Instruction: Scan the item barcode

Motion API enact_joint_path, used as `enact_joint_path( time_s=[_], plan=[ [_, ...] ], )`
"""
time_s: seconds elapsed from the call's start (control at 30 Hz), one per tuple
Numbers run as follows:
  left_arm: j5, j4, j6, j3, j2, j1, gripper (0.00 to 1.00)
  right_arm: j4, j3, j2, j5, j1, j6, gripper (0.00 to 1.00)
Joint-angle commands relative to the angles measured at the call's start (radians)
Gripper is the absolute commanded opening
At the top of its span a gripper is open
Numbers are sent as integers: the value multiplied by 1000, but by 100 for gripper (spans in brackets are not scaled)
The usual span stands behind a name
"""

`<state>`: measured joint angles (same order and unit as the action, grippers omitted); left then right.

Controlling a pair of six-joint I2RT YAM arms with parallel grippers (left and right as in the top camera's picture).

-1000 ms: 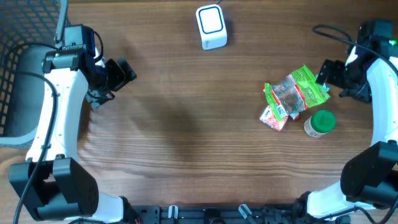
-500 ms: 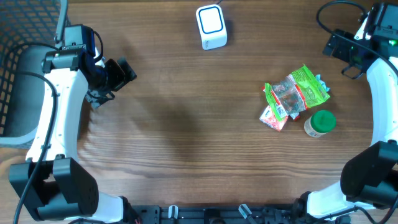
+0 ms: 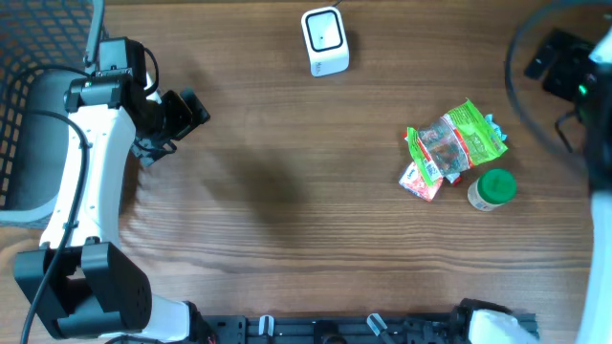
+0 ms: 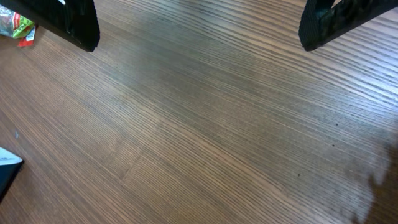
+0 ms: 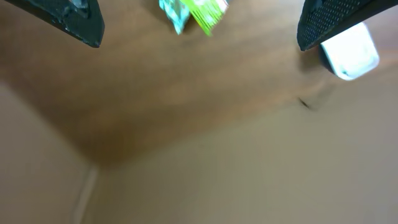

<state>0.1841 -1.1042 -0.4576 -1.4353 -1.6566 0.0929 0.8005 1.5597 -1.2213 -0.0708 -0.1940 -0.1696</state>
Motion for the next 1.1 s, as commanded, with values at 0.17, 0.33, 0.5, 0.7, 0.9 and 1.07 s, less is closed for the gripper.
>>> enact_joint_path(
  time_s=[0.17, 0.33, 0.5, 0.7, 0.9, 1.07],
  plan=[
    [1, 0, 8, -5, 0, 3, 100, 21, 0, 332, 13, 212, 12, 100],
    [1, 0, 8, -5, 0, 3, 100, 42, -19, 523, -56, 294, 13, 100],
    [1, 0, 8, -5, 0, 3, 100, -97, -232, 742, -124, 301, 13, 100],
    [1, 0, 8, -5, 0, 3, 100, -500, -655, 1001, -93, 301, 13, 100],
    [1, 0, 9, -5, 0, 3, 100, -966, -1084, 1128, -37, 301, 10, 100],
    [1, 0, 8, -5, 0, 3, 100, -1204, -1313, 1143, 20, 301, 9, 100]
  ],
)
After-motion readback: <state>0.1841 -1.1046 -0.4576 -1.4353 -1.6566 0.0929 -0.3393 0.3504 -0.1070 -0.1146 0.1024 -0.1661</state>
